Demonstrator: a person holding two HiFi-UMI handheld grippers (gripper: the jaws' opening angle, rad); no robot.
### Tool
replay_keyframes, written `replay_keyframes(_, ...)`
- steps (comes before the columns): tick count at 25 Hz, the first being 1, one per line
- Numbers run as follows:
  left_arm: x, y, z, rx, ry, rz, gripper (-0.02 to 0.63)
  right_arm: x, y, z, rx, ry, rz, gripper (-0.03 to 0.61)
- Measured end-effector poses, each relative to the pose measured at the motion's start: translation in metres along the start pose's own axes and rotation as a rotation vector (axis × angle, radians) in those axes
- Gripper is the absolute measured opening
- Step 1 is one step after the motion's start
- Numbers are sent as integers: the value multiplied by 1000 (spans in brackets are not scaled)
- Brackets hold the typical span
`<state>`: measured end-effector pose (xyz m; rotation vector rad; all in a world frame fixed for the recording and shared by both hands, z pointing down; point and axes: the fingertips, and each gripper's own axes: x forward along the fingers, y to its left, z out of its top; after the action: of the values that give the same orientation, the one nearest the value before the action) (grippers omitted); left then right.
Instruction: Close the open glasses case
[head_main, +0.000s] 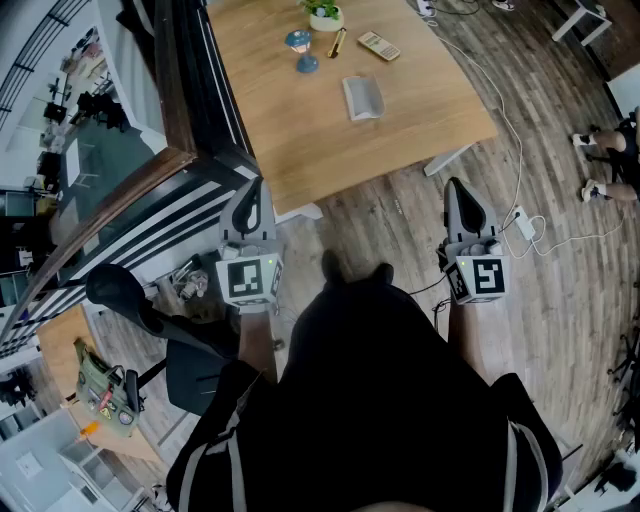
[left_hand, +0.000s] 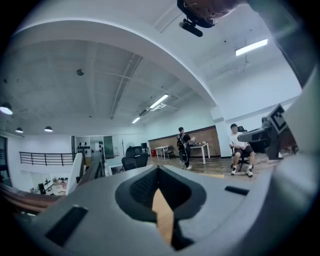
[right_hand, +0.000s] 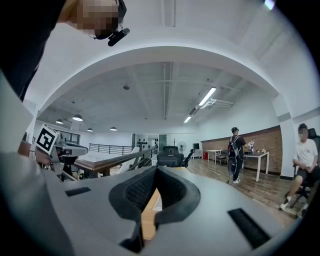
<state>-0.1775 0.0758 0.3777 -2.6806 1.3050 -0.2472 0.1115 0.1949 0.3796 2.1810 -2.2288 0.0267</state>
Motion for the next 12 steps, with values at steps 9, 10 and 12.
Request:
replay_keyframes(9, 2, -8, 6, 7, 0, 18, -2, -2, -10, 2, -3, -2, 10, 12)
replay_keyframes(10, 3, -10, 6, 8, 0, 17, -2, -2, -11, 1, -5, -4, 10, 12)
replay_keyframes(12, 3, -11, 7, 8, 1, 15, -2, -3, -13, 3, -4, -10, 8, 12)
